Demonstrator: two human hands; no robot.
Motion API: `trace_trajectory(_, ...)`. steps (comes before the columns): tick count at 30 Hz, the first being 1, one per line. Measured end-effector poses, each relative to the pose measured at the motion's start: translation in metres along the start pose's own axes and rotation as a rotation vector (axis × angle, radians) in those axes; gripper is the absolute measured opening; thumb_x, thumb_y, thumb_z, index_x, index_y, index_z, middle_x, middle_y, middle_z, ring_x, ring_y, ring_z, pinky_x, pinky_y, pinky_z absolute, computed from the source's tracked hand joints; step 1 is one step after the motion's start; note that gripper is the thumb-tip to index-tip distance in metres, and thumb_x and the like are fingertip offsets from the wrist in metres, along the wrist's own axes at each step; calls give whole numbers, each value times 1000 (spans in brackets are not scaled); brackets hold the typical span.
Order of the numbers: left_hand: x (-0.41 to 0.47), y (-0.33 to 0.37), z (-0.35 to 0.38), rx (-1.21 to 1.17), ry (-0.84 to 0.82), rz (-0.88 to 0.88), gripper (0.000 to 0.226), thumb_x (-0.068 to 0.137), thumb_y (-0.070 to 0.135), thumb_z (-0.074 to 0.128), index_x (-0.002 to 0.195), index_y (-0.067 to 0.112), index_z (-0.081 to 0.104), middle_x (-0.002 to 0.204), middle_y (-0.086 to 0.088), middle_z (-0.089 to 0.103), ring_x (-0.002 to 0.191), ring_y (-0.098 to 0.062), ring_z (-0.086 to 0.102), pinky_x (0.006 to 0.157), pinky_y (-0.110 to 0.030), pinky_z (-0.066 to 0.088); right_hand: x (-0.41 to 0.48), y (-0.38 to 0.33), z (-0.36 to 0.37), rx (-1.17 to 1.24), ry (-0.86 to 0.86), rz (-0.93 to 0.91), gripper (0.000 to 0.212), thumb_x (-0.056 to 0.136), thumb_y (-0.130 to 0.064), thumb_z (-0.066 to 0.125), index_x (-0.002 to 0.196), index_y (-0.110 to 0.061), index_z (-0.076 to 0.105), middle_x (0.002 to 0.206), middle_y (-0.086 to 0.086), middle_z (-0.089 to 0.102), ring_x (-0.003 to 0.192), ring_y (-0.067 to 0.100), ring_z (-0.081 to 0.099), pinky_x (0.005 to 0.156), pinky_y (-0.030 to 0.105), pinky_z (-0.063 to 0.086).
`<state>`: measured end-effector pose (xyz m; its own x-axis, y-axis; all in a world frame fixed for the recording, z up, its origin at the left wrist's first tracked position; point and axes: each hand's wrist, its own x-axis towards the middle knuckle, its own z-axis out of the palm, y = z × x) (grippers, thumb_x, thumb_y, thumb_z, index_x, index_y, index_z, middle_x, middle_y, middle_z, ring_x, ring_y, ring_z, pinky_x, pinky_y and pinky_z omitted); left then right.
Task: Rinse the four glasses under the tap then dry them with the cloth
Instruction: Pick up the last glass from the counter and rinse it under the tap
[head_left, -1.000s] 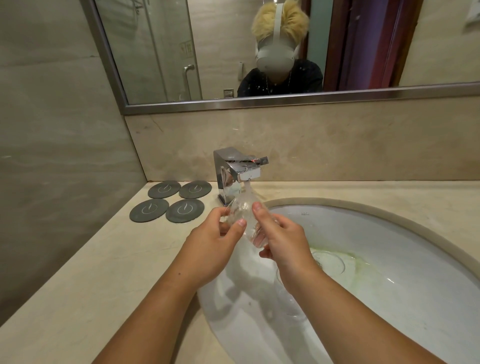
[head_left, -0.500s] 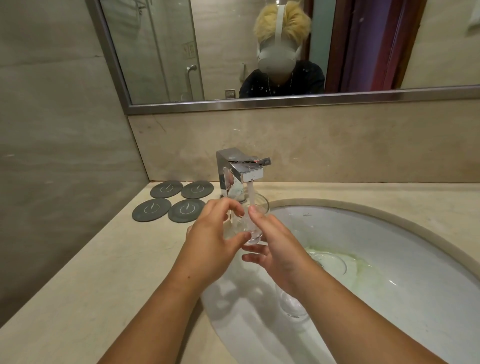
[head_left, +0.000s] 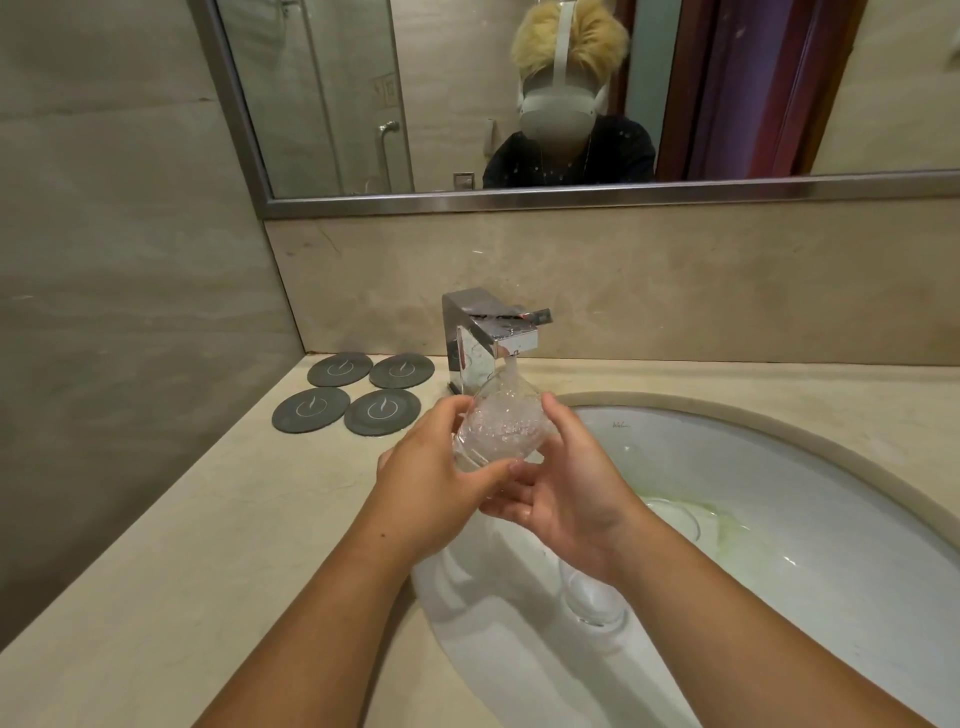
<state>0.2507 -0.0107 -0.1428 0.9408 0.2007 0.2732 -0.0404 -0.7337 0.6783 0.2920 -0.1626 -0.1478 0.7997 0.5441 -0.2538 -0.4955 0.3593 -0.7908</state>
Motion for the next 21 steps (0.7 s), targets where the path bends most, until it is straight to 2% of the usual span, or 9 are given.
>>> trace_trajectory(2, -1, 1, 0, 3, 13, -33, 61, 75, 69, 76, 125, 43, 53, 114, 26, 66, 112, -6, 64, 107, -49, 48, -2, -4, -2, -92, 105, -19, 60, 103, -66, 49, 138, -20, 66, 112, 13, 72, 91, 30, 72, 87, 46, 61)
trace_trajectory(3, -1, 2, 0, 3, 17, -55, 65, 77, 71, 77, 129, 39, 55, 117, 22, 67, 115, -8, 64, 108, -49, 47, -2, -7, -3, -197, 189, -53, 56, 102, -65, 52, 137, -23, 66, 118, 10, 73, 96, 29, 74, 86, 47, 62)
trace_trajectory(5, -1, 5, -2, 15, 25, -99, 71, 78, 71, 77, 136, 34, 57, 127, 15, 67, 122, -11, 62, 110, -47, 46, -6, -16, -2, -454, 380, -174, 42, 103, -55, 59, 132, -25, 67, 128, 3, 70, 106, 26, 73, 82, 43, 64)
trace_trajectory(7, 0, 5, -3, 54, 43, -101, 74, 77, 71, 78, 138, 33, 58, 133, 14, 66, 125, -11, 61, 111, -46, 44, -11, -26, 1, -615, 491, -338, 22, 104, -37, 63, 121, -26, 70, 123, -2, 70, 101, 19, 70, 72, 36, 60)
trace_trajectory(9, 1, 4, -2, 104, 64, -76, 76, 75, 71, 80, 138, 36, 58, 137, 15, 64, 129, -10, 59, 112, -45, 41, -12, -35, 4, -700, 458, -434, 15, 102, -23, 60, 109, -26, 73, 112, -1, 73, 79, 14, 68, 59, 33, 51)
trace_trajectory(12, 2, 1, -3, 129, 84, -41, 76, 74, 68, 82, 140, 40, 55, 139, 14, 61, 132, -12, 56, 109, -46, 40, -11, -41, 8, -915, 244, -376, 24, 101, -17, 54, 102, -25, 76, 105, -2, 76, 56, 12, 61, 51, 32, 41)
trace_trajectory(15, 3, -1, -4, 129, 87, -15, 76, 74, 64, 84, 141, 42, 54, 138, 15, 60, 132, -14, 55, 109, -48, 42, -4, -42, 4, -1014, 92, -240, 28, 102, -17, 50, 109, -24, 76, 103, -1, 75, 58, 15, 64, 49, 31, 42)
trace_trajectory(19, 5, -4, -4, 109, 101, -5, 76, 73, 62, 87, 140, 42, 56, 135, 15, 62, 129, -14, 56, 108, -48, 45, 4, -30, -3, -927, 80, -250, 47, 83, -21, 58, 128, -29, 70, 87, -1, 77, 83, 19, 76, 52, 34, 50)
trace_trajectory(21, 5, -5, -3, 114, 98, 8, 76, 72, 61, 88, 139, 43, 56, 133, 15, 62, 128, -14, 56, 107, -49, 45, 5, -28, -7, -950, 52, -262, 37, 90, -14, 60, 122, -26, 74, 85, 0, 78, 81, 17, 75, 56, 35, 51)
